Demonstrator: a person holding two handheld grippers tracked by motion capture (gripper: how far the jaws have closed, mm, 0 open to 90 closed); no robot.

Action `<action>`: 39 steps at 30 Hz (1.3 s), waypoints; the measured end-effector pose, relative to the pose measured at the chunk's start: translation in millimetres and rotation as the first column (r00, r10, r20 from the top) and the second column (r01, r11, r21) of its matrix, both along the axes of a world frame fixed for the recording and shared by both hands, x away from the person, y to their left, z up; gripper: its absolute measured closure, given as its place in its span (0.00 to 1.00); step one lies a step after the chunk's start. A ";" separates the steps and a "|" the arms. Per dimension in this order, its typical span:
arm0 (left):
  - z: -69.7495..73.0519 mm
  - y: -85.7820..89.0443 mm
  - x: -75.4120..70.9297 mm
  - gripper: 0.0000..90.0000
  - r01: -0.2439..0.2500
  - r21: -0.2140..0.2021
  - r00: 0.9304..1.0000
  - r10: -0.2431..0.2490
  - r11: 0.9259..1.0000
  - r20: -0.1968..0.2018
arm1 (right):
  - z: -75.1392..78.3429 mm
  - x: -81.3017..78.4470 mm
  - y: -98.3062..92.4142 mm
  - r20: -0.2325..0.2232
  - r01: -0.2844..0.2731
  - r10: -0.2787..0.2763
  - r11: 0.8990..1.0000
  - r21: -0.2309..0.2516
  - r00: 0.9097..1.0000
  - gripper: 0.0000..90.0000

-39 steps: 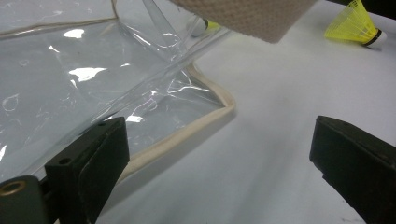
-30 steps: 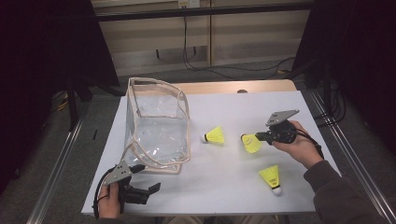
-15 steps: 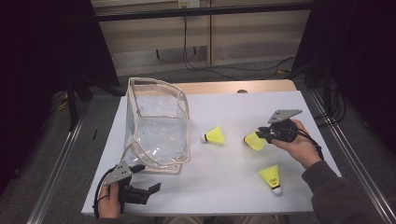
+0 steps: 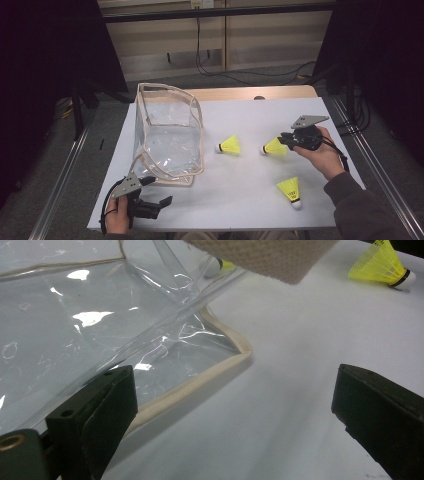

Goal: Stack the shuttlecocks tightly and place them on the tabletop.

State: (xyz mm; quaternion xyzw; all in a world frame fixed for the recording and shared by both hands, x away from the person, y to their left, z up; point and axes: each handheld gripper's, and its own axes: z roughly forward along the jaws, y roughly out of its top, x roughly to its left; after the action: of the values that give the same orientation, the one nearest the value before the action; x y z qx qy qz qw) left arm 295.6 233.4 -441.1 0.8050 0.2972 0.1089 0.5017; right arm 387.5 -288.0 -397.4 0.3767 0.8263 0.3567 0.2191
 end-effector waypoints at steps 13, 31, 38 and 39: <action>0.3 1.3 -0.2 0.05 -0.001 0.007 1.000 0.001 1.000 0.008 | -5.8 -0.7 0.2 -0.033 -0.010 0.010 1.000 -0.001 0.999 1.00; 0.7 1.5 -0.8 0.05 -0.003 0.000 1.000 0.003 1.000 0.002 | -11.5 -2.7 -6.8 -0.037 0.003 -0.003 1.000 0.011 0.999 1.00; 0.8 1.2 -0.9 0.05 -0.003 0.006 1.000 0.003 1.000 0.005 | -13.8 -4.4 -8.5 -0.041 0.011 -0.010 1.000 0.017 0.999 1.00; 0.7 1.0 -1.1 0.05 -0.004 0.002 1.000 0.004 1.000 0.002 | -14.2 -4.8 -9.1 -0.045 0.013 -0.012 1.000 0.019 0.999 1.00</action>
State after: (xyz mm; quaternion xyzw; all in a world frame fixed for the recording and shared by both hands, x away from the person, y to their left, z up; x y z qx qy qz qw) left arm 294.6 234.4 -440.4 0.8049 0.2984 0.1112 0.5008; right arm 382.7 -297.0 -411.6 0.3920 0.8252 0.3545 0.1993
